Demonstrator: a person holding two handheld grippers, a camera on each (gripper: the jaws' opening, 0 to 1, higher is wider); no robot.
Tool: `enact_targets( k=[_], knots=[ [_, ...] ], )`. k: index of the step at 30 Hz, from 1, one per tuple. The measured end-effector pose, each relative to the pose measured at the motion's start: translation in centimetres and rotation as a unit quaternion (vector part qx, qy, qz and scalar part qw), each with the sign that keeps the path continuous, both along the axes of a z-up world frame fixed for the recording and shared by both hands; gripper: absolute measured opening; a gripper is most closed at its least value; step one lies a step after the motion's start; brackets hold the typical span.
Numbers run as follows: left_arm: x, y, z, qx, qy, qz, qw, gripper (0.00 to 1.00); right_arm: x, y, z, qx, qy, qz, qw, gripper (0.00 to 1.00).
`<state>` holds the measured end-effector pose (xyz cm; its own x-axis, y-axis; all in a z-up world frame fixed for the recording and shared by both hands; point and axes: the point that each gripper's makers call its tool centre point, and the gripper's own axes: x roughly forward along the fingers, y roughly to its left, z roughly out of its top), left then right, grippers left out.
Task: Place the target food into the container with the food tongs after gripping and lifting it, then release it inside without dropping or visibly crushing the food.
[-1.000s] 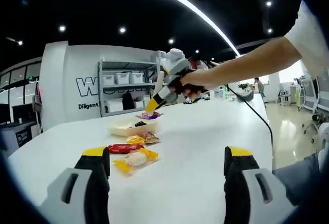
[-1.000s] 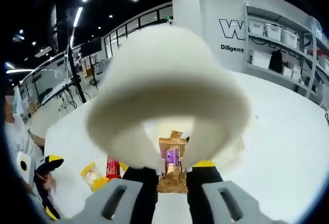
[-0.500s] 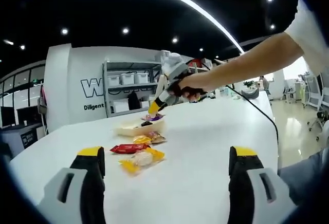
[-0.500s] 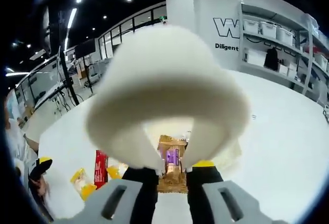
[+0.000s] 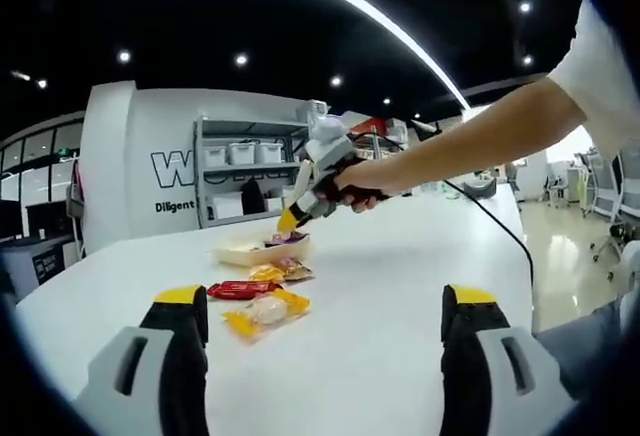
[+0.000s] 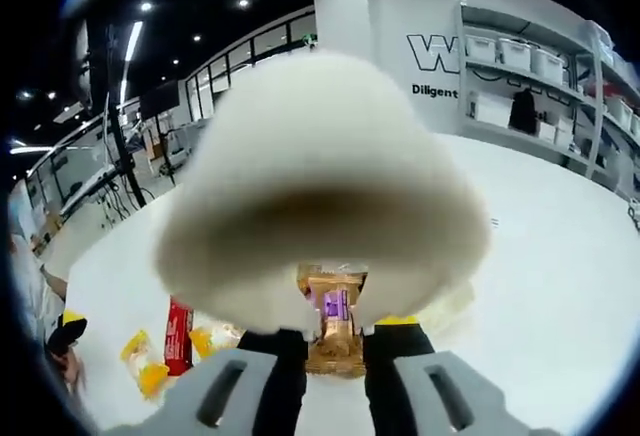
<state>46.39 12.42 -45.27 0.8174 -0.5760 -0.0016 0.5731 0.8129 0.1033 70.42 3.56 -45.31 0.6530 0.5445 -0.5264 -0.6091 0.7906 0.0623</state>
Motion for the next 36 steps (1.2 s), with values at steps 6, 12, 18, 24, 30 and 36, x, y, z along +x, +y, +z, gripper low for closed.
enact_targets(
  k=[6,12,18,24,30,36],
  knots=[
    [0.1,-0.1,0.0,0.002,0.0,-0.003,1.0,0.93,0.9,0.0,-0.4,-0.007,-0.008,-0.004,0.9999,0.14],
    [0.0,-0.3,0.0,0.004,0.001,-0.006,1.0,0.91,1.6,-0.7,-1.4,-0.011,-0.008,-0.014,0.9998,0.15],
    [0.2,-0.3,-0.4,0.013,0.004,-0.004,0.9999,0.88,2.0,-0.6,-0.3,0.05,0.006,-0.03,0.9983,0.17],
    [0.3,-0.2,-0.5,0.016,0.005,-0.004,0.9999,0.88,1.6,-1.3,1.2,0.052,-0.003,-0.033,0.9981,0.17],
    [0.2,-0.2,-0.5,0.019,0.005,-0.002,0.9998,0.88,-0.6,-1.1,2.5,0.052,-0.005,-0.023,0.9983,0.15],
    [0.3,0.0,-0.7,0.023,0.009,0.006,0.9997,0.88,-3.9,0.0,3.6,0.066,0.003,-0.002,0.9978,0.14]
  ],
)
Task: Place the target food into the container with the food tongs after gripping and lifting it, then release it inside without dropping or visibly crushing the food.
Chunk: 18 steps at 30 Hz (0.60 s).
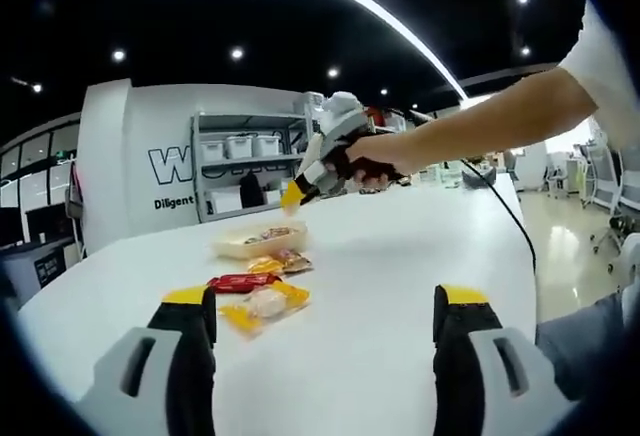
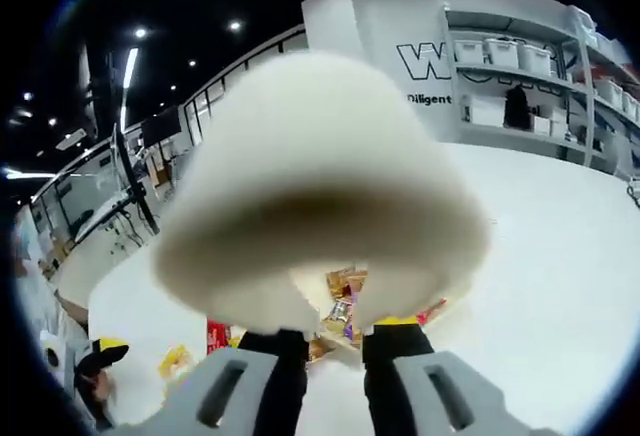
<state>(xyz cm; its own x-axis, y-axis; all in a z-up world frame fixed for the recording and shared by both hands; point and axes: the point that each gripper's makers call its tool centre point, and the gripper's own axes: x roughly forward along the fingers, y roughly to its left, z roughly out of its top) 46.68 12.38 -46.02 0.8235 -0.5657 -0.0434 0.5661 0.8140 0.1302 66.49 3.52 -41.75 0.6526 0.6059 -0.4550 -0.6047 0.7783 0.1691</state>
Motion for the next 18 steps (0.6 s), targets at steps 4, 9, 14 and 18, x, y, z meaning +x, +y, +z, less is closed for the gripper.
enact_targets(
  k=[4,9,14,18],
  knots=[
    [0.4,0.7,0.1,-0.008,0.002,0.018,0.9998,0.91,-2.8,1.2,0.4,0.007,0.004,0.026,0.9996,0.14],
    [0.5,0.9,0.1,-0.011,0.003,0.018,0.9998,0.94,-6.3,3.0,1.1,0.022,0.014,0.051,0.9984,0.15],
    [0.2,0.8,0.2,-0.006,0.001,0.024,0.9997,0.95,-8.1,3.9,1.2,0.012,0.003,0.079,0.9968,0.15],
    [0.4,1.1,0.3,-0.015,0.004,0.028,0.9995,0.96,-8.6,3.7,0.3,-0.004,0.013,0.084,0.9964,0.15]
  ],
)
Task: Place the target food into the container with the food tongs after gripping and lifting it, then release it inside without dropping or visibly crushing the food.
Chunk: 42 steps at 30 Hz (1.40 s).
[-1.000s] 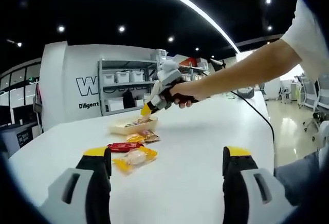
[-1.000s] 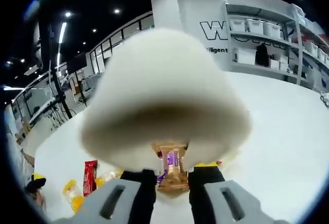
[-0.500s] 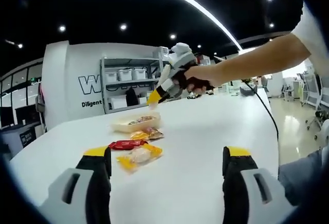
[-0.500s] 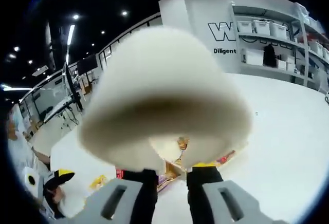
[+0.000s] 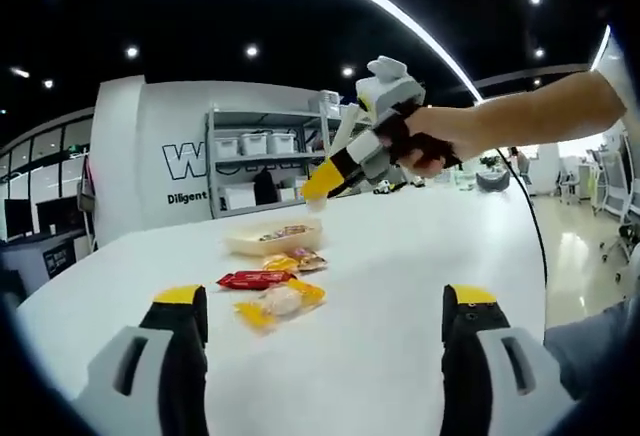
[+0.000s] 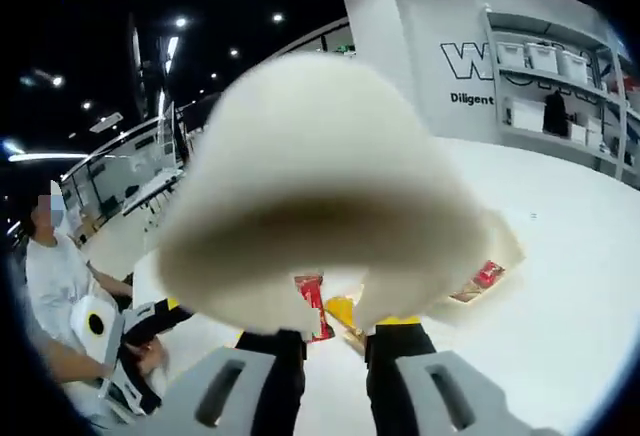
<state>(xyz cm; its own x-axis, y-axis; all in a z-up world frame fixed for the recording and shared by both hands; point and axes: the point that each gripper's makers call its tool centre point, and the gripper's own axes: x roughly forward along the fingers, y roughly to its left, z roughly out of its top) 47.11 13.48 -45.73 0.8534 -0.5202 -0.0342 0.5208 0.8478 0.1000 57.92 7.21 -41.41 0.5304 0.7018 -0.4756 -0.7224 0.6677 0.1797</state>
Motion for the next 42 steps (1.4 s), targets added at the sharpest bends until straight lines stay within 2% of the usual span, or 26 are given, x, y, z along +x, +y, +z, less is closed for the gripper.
enact_targets(
  k=[5,7,11,13,15,20,25,26,28,32,34,36,42],
  knots=[
    [-0.1,-0.1,0.1,-0.008,0.004,-0.003,1.0,0.96,-1.8,1.2,-0.8,-0.006,0.004,0.018,0.9998,0.16],
    [-0.1,0.0,0.1,-0.004,0.002,-0.004,1.0,0.95,-1.8,1.5,-0.9,-0.004,0.009,0.021,0.9997,0.16],
    [-0.1,0.8,0.4,-0.018,0.012,0.003,0.9998,0.97,-3.2,2.6,-1.8,-0.008,0.015,0.032,0.9994,0.16],
    [-0.1,1.3,0.5,-0.024,0.016,0.007,0.9996,0.99,-3.3,3.3,-2.2,-0.015,0.013,0.042,0.9989,0.16],
    [0.1,1.5,-0.2,-0.005,0.026,0.007,0.9996,0.99,-3.4,3.8,-2.5,-0.016,0.014,0.046,0.9987,0.16],
    [0.1,1.2,0.1,-0.012,0.018,0.005,0.9998,0.99,-3.4,4.6,-3.6,-0.033,0.011,0.058,0.9977,0.17],
    [0.3,1.4,0.2,-0.023,0.018,0.003,0.9996,0.98,-3.0,5.2,-5.3,-0.045,0.011,0.062,0.997,0.17],
    [0.3,1.3,0.2,-0.024,0.017,0.0,0.9996,0.97,-3.1,5.3,-5.4,-0.047,0.005,0.063,0.9969,0.17],
    [0.0,0.7,0.3,-0.016,0.01,-0.007,0.9998,0.95,-3.3,5.9,-5.2,-0.029,0.013,0.061,0.9976,0.17],
    [0.1,0.9,0.2,-0.014,0.011,-0.01,0.9998,0.95,-3.4,6.9,-4.7,-0.028,-0.003,0.069,0.9972,0.18],
    [0.1,0.9,0.3,-0.018,0.011,-0.01,0.9997,0.95,-3.5,7.2,-5.1,-0.033,0.007,0.069,0.9971,0.18],
    [0.0,0.6,0.2,-0.016,0.013,-0.013,0.9997,0.95,-3.6,7.1,-6.0,-0.052,0.01,0.07,0.9961,0.17],
    [-0.2,0.3,0.0,-0.009,0.013,-0.017,0.9997,0.93,-3.4,6.2,-5.9,-0.047,0.009,0.061,0.997,0.16]
  ],
)
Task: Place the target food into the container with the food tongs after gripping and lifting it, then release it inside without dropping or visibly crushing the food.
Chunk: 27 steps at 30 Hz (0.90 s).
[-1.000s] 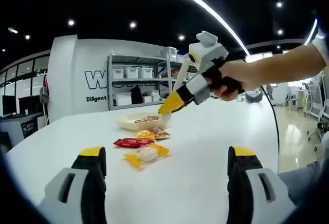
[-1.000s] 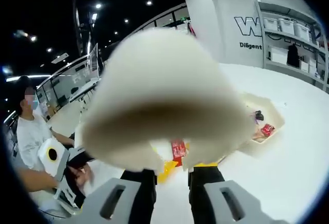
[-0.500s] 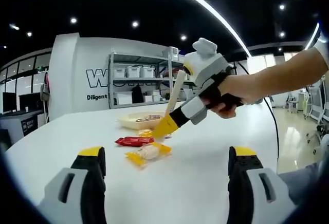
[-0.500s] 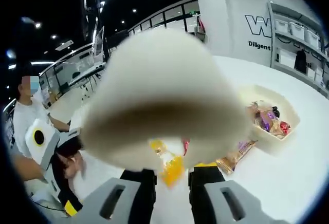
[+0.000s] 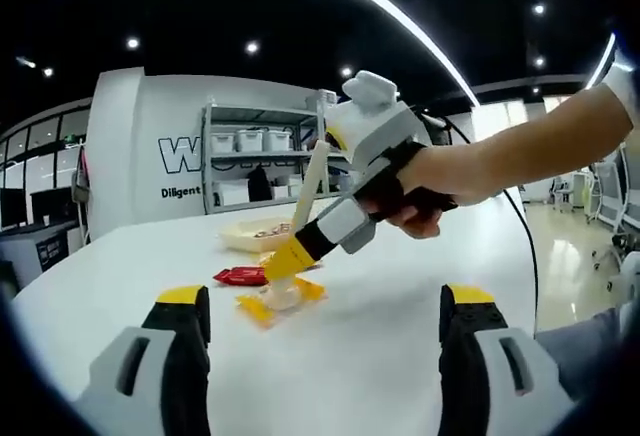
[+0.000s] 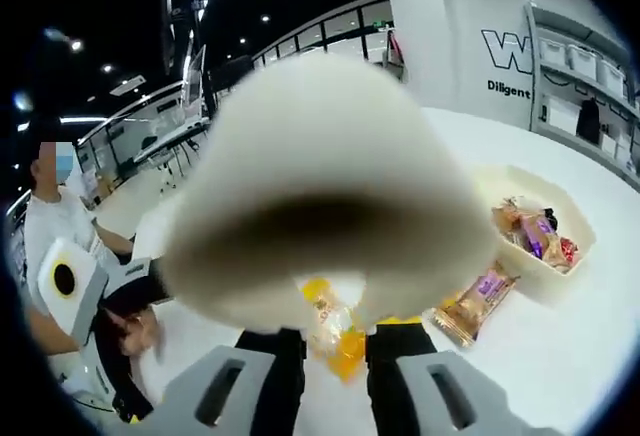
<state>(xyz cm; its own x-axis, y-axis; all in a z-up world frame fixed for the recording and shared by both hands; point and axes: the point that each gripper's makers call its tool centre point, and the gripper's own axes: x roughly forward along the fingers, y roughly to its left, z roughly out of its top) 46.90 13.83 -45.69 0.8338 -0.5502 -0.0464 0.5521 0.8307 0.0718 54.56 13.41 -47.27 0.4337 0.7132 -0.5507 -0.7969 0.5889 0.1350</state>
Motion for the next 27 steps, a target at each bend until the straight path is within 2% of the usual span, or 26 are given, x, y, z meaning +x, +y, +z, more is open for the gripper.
enact_targets(
  k=[7,13,15,20,23,26,27],
  knots=[
    [-0.2,-0.4,-0.2,-0.003,0.008,-0.008,0.9999,0.94,0.8,-3.0,-0.1,-0.005,0.011,-0.047,0.9988,0.16],
    [-0.6,-0.8,-0.2,-0.002,0.009,-0.011,0.9999,0.94,1.3,-5.9,-0.1,0.009,0.031,-0.1,0.9945,0.16],
    [-0.7,-0.9,-0.3,-0.001,0.013,-0.013,0.9998,0.95,1.4,-6.5,-0.1,0.018,0.04,-0.118,0.9921,0.17],
    [-0.8,-1.1,-0.4,0.0,0.015,-0.016,0.9998,0.95,1.4,-7.5,0.3,0.023,0.04,-0.134,0.99,0.18],
    [-0.9,-1.1,-0.4,0.0,0.016,-0.018,0.9997,0.94,2.0,-8.0,0.8,0.044,0.046,-0.155,0.9859,0.18],
    [-0.9,-1.2,-0.4,-0.001,0.016,-0.018,0.9997,0.94,3.0,-8.6,0.6,0.028,0.035,-0.164,0.9854,0.19],
    [-0.9,-1.1,-0.4,-0.001,0.015,-0.018,0.9997,0.94,3.0,-8.8,0.2,0.023,0.041,-0.17,0.9843,0.19]
  ],
)
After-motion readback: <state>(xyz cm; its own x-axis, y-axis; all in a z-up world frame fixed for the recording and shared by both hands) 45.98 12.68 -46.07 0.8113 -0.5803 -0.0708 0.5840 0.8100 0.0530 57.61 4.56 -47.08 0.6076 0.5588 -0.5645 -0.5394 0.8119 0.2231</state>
